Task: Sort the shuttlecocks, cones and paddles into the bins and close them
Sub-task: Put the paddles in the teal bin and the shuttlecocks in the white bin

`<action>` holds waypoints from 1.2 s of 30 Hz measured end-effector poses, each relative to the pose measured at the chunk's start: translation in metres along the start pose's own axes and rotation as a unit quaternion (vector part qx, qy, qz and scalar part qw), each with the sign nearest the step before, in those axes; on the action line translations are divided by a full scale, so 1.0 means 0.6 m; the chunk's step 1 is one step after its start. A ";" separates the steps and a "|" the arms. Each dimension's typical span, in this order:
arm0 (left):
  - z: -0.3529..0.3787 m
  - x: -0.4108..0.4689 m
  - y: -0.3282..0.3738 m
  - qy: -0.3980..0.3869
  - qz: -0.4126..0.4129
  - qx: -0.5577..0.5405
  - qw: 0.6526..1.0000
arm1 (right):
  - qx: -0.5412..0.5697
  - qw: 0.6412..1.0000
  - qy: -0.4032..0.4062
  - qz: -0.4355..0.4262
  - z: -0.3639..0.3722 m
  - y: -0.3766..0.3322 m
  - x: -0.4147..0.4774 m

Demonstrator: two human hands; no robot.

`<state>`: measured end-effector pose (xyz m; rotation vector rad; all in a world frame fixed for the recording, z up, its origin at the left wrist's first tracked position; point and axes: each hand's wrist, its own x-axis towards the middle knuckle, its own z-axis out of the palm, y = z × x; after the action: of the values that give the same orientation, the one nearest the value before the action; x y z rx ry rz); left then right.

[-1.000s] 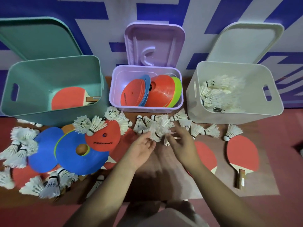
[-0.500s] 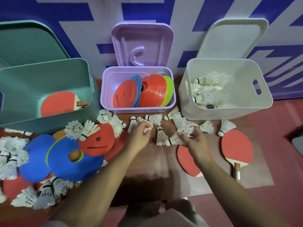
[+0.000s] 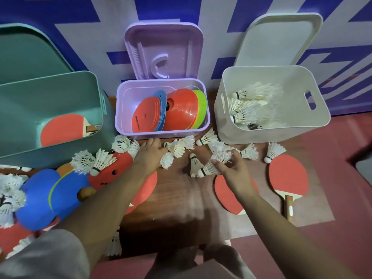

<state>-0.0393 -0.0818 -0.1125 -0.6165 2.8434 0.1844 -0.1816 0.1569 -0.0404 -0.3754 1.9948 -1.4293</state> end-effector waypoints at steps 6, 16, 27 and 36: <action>-0.051 -0.043 0.040 0.074 -0.002 -0.360 0.930 | -0.009 0.995 0.002 -0.098 -0.002 -0.072 0.006; -0.150 0.000 0.168 0.078 -0.006 -0.533 0.842 | -0.065 0.985 0.028 -0.154 -0.061 -0.125 0.032; -0.267 0.139 0.300 0.126 -0.019 -0.448 0.885 | -0.093 0.983 -0.021 -0.159 -0.261 -0.169 0.156; -0.296 0.325 0.409 0.114 -0.044 -0.371 0.921 | -0.276 0.954 0.043 -0.107 -0.395 -0.150 0.300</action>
<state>-0.3497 0.0334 0.0294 -0.9443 2.8933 1.2867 -0.4824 0.1959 0.0284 -0.8027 2.4721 -0.9922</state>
